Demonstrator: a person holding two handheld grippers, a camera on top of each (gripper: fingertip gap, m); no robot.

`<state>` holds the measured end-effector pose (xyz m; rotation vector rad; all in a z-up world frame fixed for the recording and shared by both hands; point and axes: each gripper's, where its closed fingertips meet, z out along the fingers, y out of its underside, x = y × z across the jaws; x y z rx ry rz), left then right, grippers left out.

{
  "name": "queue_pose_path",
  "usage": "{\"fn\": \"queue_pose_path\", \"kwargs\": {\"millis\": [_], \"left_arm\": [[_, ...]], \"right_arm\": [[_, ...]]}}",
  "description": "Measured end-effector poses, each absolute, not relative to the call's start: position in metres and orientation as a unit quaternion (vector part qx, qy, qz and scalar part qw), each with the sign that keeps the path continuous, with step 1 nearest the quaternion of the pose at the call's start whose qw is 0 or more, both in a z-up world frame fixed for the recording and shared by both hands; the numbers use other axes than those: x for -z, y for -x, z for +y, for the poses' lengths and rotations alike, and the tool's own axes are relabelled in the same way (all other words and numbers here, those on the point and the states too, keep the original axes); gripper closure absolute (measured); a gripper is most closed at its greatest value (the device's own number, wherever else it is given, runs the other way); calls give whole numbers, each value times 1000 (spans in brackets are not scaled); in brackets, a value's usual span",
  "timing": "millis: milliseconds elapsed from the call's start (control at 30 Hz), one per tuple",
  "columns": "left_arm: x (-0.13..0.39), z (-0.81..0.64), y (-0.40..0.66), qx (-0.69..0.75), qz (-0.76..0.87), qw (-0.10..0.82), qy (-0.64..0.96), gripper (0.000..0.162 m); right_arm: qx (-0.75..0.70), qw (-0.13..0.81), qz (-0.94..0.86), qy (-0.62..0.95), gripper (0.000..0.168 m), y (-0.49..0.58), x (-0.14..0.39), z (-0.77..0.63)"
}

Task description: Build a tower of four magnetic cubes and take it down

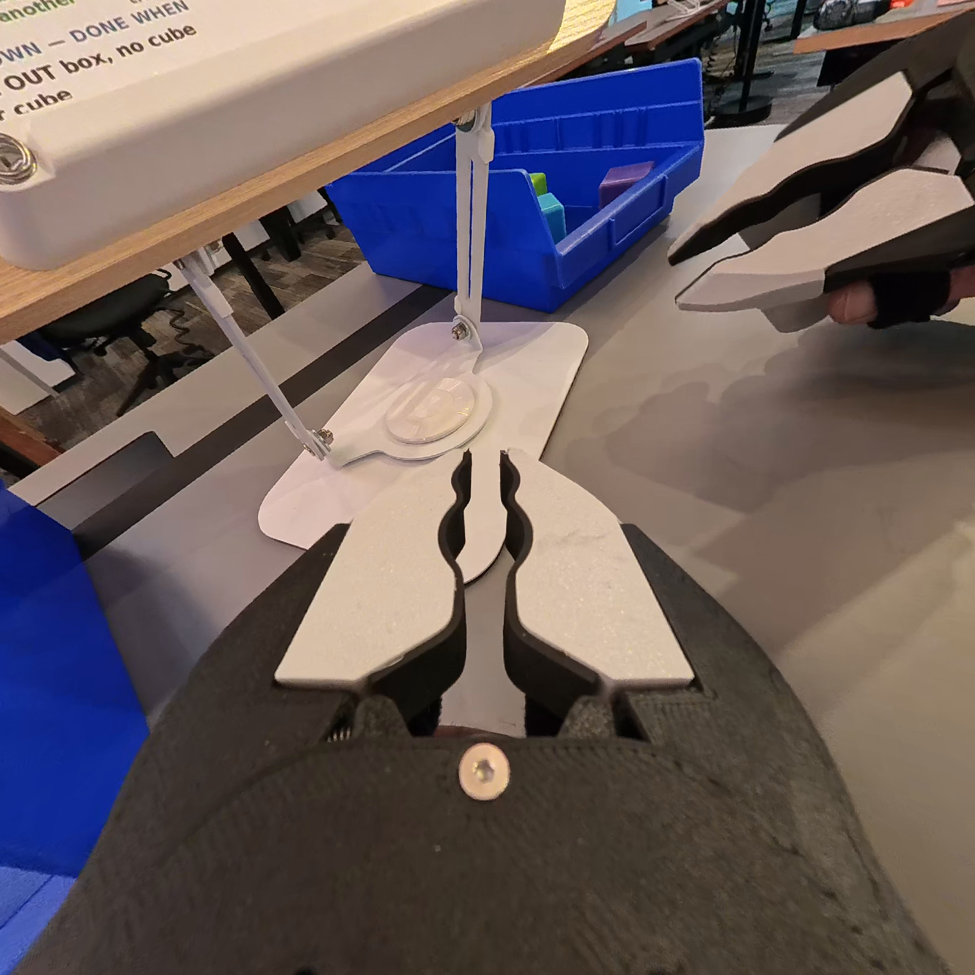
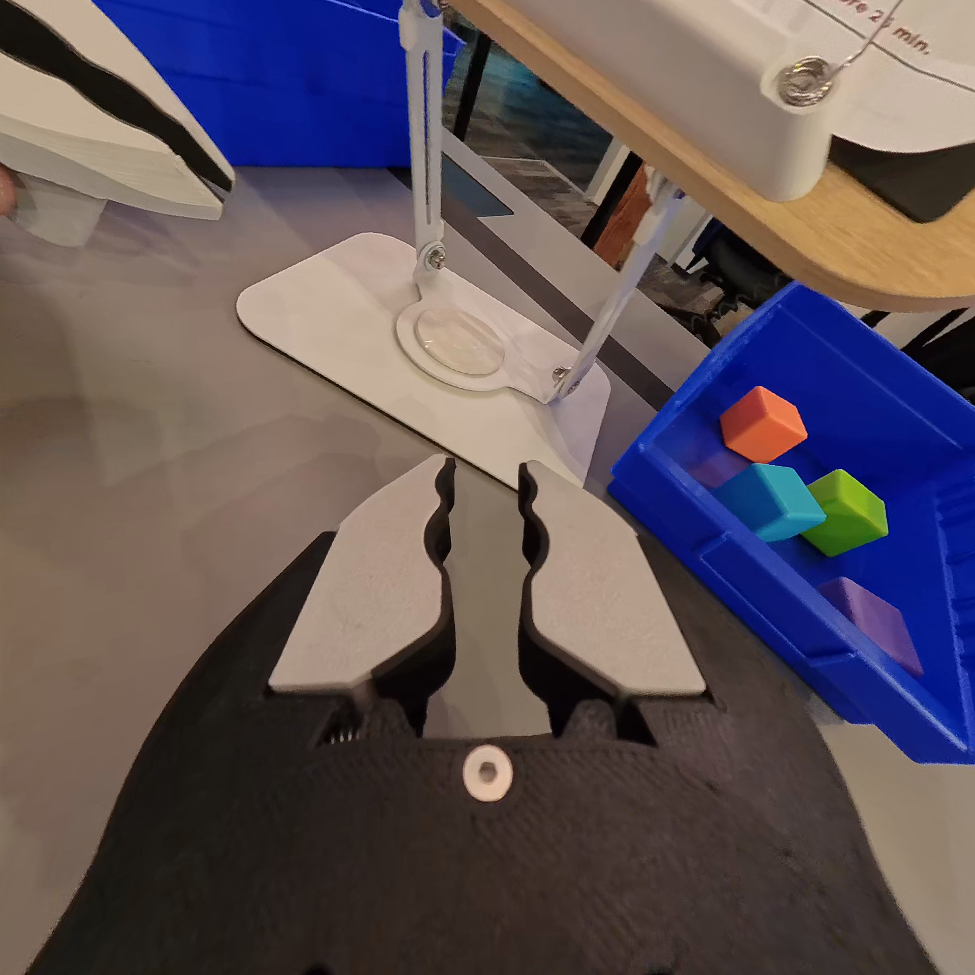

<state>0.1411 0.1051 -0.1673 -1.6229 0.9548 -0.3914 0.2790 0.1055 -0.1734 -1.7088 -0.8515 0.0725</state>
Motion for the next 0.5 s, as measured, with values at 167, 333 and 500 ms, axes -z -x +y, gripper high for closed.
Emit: {"fn": "queue_pose_path", "kwargs": {"millis": [167,333,500], "left_arm": [[164,104,-140,163,408,579,687,152],[133,92,-137,186,398,607,662,146],[103,94,-111,139,386,648,642,140]], "right_arm": [[-13,612,-340,714,137,-299,156,113],[-18,664,-266,699,122,-347,130,130],[53,714,-194,671,108,-409,107,148]]}}
